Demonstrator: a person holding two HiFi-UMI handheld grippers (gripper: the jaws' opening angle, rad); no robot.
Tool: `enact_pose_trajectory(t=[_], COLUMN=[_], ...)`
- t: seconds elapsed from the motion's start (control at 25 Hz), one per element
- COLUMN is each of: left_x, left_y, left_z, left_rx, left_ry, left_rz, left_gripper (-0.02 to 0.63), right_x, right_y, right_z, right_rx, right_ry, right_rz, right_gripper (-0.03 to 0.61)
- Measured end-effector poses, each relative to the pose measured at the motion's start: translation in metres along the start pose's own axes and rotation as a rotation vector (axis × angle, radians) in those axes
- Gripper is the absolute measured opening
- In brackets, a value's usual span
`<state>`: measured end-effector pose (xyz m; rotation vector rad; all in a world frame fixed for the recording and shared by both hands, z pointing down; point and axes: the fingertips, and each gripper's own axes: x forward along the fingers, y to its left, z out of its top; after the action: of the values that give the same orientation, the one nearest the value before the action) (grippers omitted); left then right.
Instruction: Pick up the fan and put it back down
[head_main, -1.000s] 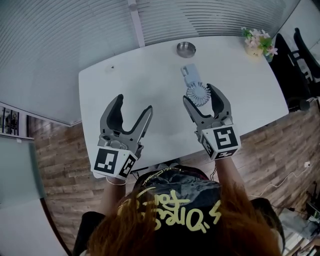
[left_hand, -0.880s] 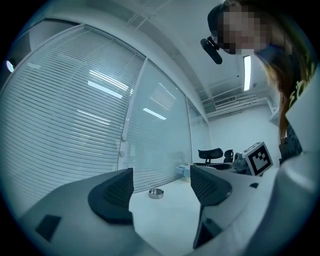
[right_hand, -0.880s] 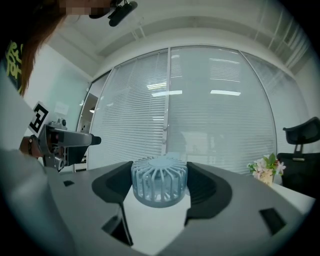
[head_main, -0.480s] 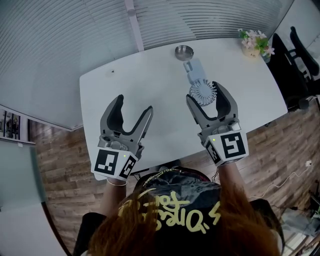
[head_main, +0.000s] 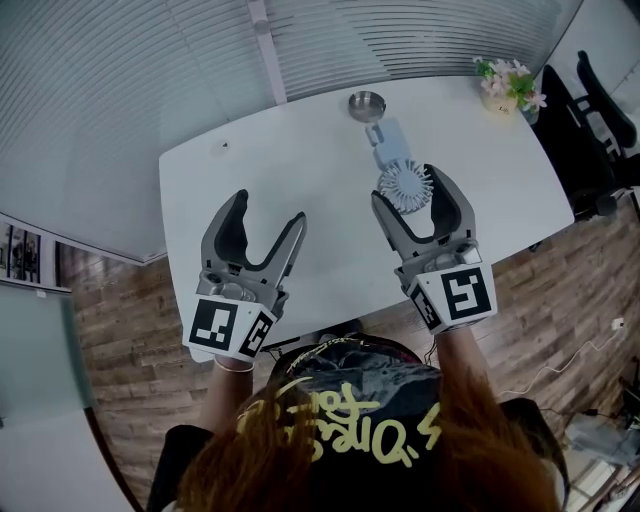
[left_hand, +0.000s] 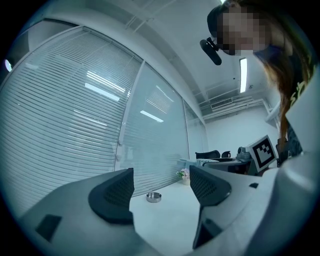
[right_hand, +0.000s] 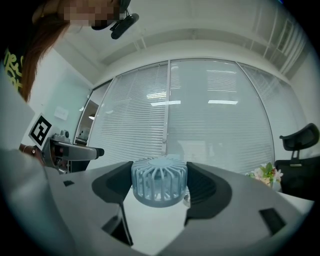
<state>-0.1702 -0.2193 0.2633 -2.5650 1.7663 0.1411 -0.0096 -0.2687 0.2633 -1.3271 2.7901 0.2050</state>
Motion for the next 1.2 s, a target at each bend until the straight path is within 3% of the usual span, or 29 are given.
enact_pose_trajectory(t=[0.4, 0.96, 1.2], left_x=[0.023, 0.078, 0.091], left_y=[-0.02, -0.102, -0.129], left_z=[-0.006, -0.024, -0.029], left_rx=[-0.018, -0.063, -0.077], left_ry=[0.007, 0.037, 0.048], left_rz=[-0.092, -0.367, -0.439], left_gripper=[0.337, 0.334, 0.333], right_x=[-0.021, -0.103, -0.13], right_y=[-0.023, -0.086, -0.103], right_z=[0.002, -0.002, -0.004], right_rx=[-0.001, -0.024, -0.017], right_ry=[0.012, 0.047, 0.061], right_rz=[-0.091, -0.36, -0.434], right_gripper=[0.331, 0.33, 0.331])
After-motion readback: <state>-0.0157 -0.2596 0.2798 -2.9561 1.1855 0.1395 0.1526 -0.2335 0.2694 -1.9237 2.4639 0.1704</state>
